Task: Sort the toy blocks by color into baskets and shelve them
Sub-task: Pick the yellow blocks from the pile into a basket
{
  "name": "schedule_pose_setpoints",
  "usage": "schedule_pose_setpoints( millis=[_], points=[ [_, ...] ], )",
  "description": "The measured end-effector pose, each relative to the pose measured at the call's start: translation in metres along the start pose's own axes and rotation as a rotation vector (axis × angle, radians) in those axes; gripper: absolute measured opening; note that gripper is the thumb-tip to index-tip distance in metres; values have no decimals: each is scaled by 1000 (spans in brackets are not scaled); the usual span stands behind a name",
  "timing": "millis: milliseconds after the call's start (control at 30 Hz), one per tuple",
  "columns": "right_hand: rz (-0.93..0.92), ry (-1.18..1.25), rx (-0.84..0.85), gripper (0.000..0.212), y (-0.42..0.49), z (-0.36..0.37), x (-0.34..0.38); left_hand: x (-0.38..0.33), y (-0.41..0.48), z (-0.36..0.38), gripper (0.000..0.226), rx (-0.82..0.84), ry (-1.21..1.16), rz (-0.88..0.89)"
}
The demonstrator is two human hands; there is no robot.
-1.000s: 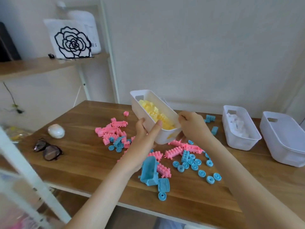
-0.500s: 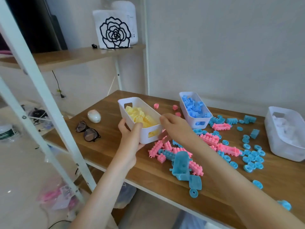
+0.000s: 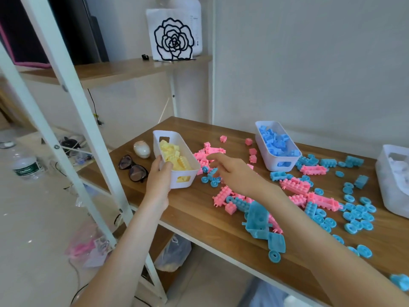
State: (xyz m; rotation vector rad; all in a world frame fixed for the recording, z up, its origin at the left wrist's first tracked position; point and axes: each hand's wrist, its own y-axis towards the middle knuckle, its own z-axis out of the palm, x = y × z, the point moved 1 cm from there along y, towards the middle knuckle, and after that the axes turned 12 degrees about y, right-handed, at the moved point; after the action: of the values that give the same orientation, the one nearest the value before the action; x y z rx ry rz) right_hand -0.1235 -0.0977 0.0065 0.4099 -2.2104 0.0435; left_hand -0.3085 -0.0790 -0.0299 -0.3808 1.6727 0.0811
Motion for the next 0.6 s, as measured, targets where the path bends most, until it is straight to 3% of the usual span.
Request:
schedule_pose_setpoints(
  millis=[200,300,367,467,600],
  points=[
    [9,-28,55,45,0,0,-5,5,4,12,35,-222,165,41],
    [-2,-26,35,36,-2,0,-7,-4,-6,20,39,-363,445,119],
    [-13,-26,8,36,-4,-3,-7,-13,-21,29,45,-416,623,269],
    [-42,-18,-48,41,-12,-13,-4,-22,-43,53,41,-278,773,515],
    [-58,-37,-115,39,-32,-34,-7,-19,-48,77,52,-150,1046,549]
  ],
)
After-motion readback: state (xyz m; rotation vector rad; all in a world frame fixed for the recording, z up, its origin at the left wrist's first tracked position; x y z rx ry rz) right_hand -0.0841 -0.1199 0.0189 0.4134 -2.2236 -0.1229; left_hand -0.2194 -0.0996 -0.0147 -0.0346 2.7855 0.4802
